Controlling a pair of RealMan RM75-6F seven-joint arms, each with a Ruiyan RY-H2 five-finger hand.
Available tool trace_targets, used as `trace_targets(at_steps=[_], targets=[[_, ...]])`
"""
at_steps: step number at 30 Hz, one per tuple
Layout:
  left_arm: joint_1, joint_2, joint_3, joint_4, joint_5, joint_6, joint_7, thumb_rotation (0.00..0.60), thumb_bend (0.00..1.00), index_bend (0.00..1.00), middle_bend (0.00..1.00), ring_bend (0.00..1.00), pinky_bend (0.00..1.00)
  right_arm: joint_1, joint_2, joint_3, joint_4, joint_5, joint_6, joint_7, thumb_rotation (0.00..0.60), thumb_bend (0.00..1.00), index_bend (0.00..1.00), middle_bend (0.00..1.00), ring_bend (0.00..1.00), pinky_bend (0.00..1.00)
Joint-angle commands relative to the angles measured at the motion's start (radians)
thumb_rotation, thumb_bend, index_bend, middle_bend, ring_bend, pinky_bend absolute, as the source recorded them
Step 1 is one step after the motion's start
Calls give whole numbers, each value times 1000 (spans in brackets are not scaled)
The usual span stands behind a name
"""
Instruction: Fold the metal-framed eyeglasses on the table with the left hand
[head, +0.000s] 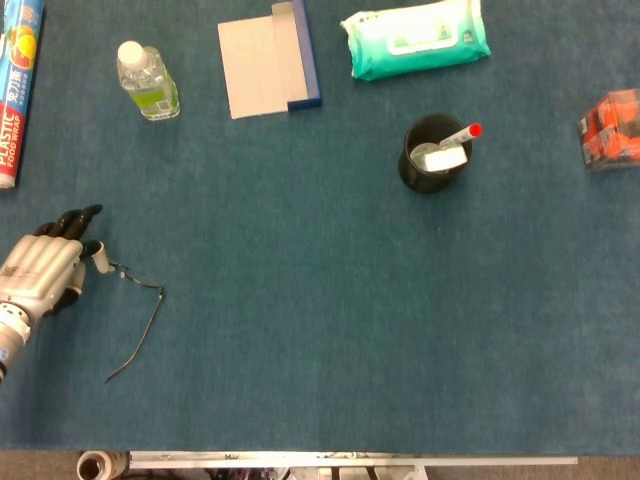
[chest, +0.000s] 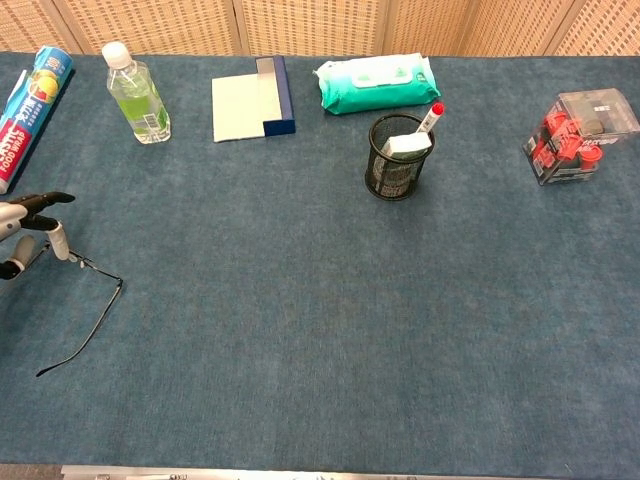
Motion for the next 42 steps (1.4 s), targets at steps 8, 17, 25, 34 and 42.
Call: trace_targets(at_steps=[8,17,25,34,42], targets=[[-3,1,-3,-3,-2,-4,9,600,839,410,0,0,139,0,1,0,0,0,0,2,600,539,589,516,358,357],[-11,-1,-6,1,-5,-12,27,600,839,410,0,0,139,1,1,0,0,1,-2,2,600,539,590,516,358,357],[-12,9,-1,-11,-17,-18,48,600,839,421,0,0,137,0,2,2,0,3,-1,4,600,539,589,516,358,357],[-7,23,7,-27,-32,-22,67,600,839,433,0,0,137,-1,3,1,-3,0,2,3,600,539,589,517,358,357],[-8,16,0,-12,-32,-18,61,600,839,433,0,0,137,1,2,1,-2,1,-2,1,600,539,589,517,358,356]])
